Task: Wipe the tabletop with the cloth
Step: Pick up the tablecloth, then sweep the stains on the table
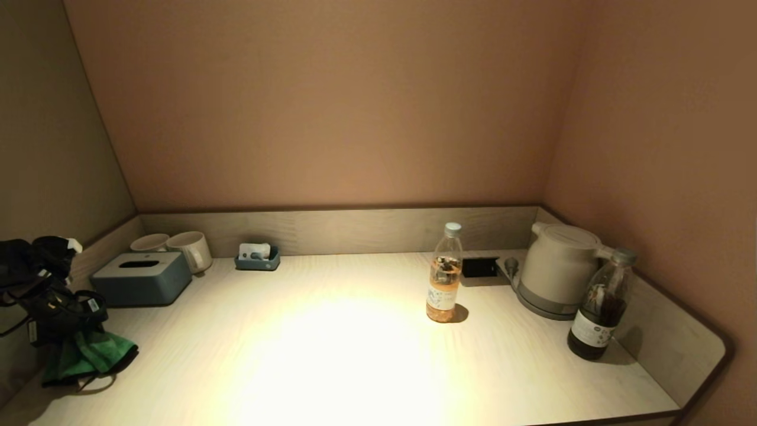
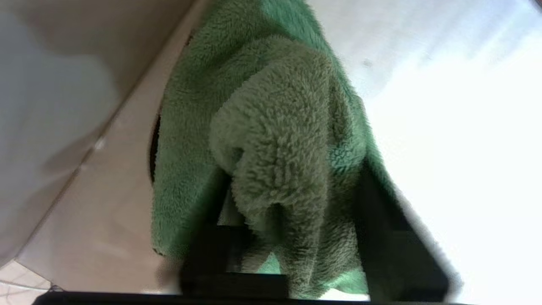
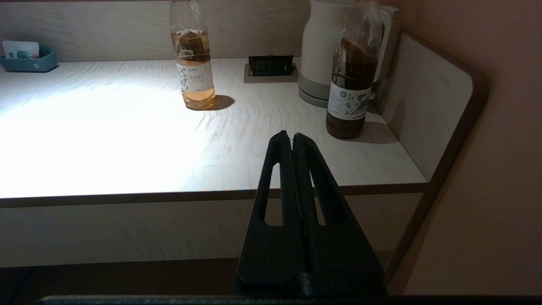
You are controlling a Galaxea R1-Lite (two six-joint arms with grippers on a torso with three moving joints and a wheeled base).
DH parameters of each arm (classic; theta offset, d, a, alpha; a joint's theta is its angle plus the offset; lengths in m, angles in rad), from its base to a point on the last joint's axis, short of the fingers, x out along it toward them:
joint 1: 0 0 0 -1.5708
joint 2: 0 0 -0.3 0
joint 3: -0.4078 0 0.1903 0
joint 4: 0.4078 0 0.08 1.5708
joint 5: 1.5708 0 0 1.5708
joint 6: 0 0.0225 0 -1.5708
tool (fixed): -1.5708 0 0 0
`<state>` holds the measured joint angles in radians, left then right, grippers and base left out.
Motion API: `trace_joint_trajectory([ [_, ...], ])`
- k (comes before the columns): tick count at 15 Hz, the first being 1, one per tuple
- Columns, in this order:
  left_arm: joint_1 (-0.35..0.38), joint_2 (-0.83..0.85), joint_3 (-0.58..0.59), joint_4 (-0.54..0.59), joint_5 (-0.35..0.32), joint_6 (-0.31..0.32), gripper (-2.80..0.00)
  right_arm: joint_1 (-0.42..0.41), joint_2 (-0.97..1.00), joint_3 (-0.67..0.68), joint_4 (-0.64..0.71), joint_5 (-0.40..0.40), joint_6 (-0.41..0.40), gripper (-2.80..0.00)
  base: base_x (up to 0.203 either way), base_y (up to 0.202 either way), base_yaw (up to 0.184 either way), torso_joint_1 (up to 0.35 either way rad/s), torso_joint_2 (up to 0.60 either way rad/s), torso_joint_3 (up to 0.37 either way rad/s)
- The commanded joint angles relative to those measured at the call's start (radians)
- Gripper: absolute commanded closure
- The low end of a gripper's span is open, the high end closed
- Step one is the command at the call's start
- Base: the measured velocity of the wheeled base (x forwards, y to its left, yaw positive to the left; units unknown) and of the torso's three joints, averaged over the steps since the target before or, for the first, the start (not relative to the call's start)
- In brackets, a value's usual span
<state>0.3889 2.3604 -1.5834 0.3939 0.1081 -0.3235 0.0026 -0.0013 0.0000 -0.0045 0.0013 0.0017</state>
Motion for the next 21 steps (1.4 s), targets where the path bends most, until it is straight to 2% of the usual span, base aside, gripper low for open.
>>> trace_joint_trajectory([
  [1,-0.023,-0.022,0.005,0.005,0.002,-0.021,0.0,0.0,0.001,0.0,0.0,0.0,0.0,0.0,0.0,0.0,0.0,0.0,0.0,0.0],
  [4,-0.056,-0.062,0.018,0.016,0.001,-0.053,0.0,0.0,0.001,0.0,0.0,0.0,0.0,0.0,0.0,0.0,0.0,0.0,0.0,0.0],
  [6,-0.102,-0.14,0.042,0.018,0.001,-0.067,0.0,0.0,0.001,0.0,0.0,0.0,0.0,0.0,0.0,0.0,0.0,0.0,0.0,0.0],
  [12,-0.288,-0.379,0.133,0.001,-0.011,-0.079,0.0,0.0,0.001,0.0,0.0,0.0,0.0,0.0,0.0,0.0,0.0,0.0,0.0,0.0],
  [14,-0.409,-0.482,0.146,-0.017,-0.01,-0.081,0.0,0.0,0.001,0.0,0.0,0.0,0.0,0.0,0.0,0.0,0.0,0.0,0.0,0.0],
  [16,-0.526,-0.518,0.155,-0.078,-0.009,-0.099,0.0,0.0,0.001,0.0,0.0,0.0,0.0,0.0,0.0,0.0,0.0,0.0,0.0,0.0],
  [18,-0.606,-0.517,0.17,-0.168,-0.007,-0.108,0.0,0.0,0.001,0.0,0.0,0.0,0.0,0.0,0.0,0.0,0.0,0.0,0.0,0.0],
  [21,-0.736,-0.43,0.177,-0.331,0.003,-0.105,0.0,0.0,0.001,0.0,0.0,0.0,0.0,0.0,0.0,0.0,0.0,0.0,0.0,0.0],
])
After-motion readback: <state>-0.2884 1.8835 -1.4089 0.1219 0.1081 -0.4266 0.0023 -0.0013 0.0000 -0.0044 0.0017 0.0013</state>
